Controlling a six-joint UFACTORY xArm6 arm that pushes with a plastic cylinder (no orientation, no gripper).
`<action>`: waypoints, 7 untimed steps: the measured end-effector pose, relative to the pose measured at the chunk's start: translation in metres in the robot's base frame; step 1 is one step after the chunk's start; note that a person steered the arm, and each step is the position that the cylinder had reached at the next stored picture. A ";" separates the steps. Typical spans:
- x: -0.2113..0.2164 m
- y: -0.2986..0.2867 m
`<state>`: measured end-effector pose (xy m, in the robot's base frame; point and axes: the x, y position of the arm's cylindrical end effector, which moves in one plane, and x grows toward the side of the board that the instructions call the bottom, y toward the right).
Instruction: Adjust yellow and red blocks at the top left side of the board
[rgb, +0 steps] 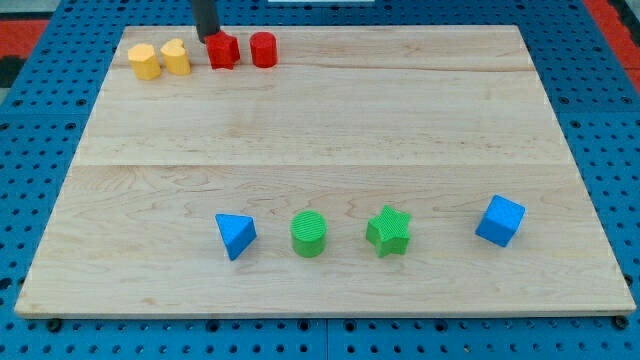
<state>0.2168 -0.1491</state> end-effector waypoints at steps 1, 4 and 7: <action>-0.008 0.006; -0.016 0.090; -0.005 0.101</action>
